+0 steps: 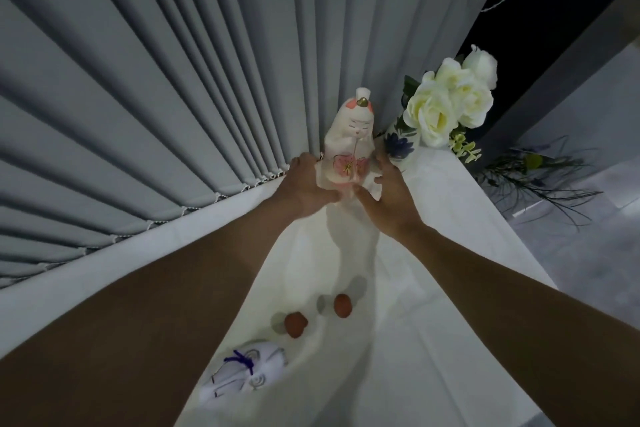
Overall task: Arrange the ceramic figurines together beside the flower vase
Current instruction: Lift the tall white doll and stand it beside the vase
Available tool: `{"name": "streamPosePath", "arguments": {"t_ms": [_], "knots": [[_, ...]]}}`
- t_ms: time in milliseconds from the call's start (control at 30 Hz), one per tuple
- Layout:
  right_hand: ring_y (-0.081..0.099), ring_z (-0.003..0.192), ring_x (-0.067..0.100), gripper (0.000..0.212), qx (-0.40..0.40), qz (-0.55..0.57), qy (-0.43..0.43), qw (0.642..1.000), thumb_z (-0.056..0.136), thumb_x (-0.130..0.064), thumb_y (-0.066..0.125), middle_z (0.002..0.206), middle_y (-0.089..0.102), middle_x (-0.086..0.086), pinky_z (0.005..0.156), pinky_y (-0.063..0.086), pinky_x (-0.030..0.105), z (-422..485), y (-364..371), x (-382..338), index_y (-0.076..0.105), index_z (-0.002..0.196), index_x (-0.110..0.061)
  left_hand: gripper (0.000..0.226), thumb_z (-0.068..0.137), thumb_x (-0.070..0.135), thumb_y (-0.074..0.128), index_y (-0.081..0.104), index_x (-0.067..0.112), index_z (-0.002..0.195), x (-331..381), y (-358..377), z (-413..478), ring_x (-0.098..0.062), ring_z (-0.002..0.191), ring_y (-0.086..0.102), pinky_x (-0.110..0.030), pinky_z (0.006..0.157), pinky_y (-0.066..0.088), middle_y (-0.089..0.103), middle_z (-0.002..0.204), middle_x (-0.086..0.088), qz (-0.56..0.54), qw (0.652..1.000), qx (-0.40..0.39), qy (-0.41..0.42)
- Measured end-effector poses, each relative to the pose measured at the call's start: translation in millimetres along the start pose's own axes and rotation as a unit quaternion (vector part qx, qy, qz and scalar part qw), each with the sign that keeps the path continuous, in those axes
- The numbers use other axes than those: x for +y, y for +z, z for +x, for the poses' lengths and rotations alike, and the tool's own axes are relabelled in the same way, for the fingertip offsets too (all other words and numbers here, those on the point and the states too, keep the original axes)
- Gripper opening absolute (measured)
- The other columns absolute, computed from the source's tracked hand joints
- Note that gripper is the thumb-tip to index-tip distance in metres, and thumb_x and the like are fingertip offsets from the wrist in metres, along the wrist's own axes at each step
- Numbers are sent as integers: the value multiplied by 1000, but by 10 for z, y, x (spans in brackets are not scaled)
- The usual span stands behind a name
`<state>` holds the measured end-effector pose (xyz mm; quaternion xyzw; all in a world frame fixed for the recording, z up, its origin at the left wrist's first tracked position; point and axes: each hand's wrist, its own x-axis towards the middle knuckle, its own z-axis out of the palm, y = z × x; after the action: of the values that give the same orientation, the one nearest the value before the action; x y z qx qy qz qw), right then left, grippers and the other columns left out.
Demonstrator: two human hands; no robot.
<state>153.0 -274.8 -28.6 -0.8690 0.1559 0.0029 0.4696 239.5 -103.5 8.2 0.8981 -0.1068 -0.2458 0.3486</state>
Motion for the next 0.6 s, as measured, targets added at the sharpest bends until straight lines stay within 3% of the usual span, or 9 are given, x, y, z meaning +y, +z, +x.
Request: {"name": "streamPosePath", "arguments": {"t_ms": [167, 267, 333, 467, 533, 600], "knots": [[58, 121, 17, 63, -67, -13, 5, 998, 99, -42, 65, 142, 55, -7, 101, 55, 40, -606, 129, 178, 37, 155, -32, 77, 67, 62, 75, 44, 23, 126, -331, 42, -579, -19, 109, 54, -36, 87, 48, 47, 124, 1, 123, 975, -175, -64], [61, 115, 13, 56, -116, -13, -8, 993, 98, -49, 62, 135, 60, -9, 101, 55, 42, -993, 158, 291, 45, 149, -34, 74, 64, 73, 68, 46, 27, 119, -445, 109, -913, -18, 103, 55, -40, 89, 49, 51, 118, 4, 180, 943, -275, -58], [61, 115, 13, 62, -135, -27, -18, 990, 94, -58, 60, 135, 62, -8, 102, 54, 39, -1232, 167, 351, 47, 149, -33, 75, 61, 74, 67, 47, 27, 117, -493, 167, -1085, -20, 101, 57, -42, 91, 50, 53, 118, 3, 212, 925, -313, -49], [53, 124, 9, 74, -152, -97, -75, 981, 87, -66, 62, 141, 61, -6, 106, 38, 27, -1559, 265, 448, 47, 148, -28, 77, 51, 69, 73, 45, 29, 111, -651, 282, -1344, -19, 94, 61, -45, 86, 54, 52, 111, 7, 292, 891, -348, -21], [55, 126, 15, 75, -144, -133, -101, 975, 81, -54, 78, 139, 64, -3, 107, 38, 29, -1613, 348, 451, 52, 145, -24, 69, 52, 57, 78, 46, 30, 107, -736, 331, -1415, -18, 90, 61, -45, 83, 56, 51, 104, 9, 309, 888, -341, 4], [61, 122, 24, 63, -121, -158, -114, 973, 77, -40, 85, 129, 70, 1, 107, 46, 40, -1644, 430, 446, 64, 133, -20, 47, 63, 35, 79, 49, 27, 99, -811, 390, -1441, -18, 86, 61, -43, 80, 57, 52, 99, 8, 290, 897, -331, 30]]}}
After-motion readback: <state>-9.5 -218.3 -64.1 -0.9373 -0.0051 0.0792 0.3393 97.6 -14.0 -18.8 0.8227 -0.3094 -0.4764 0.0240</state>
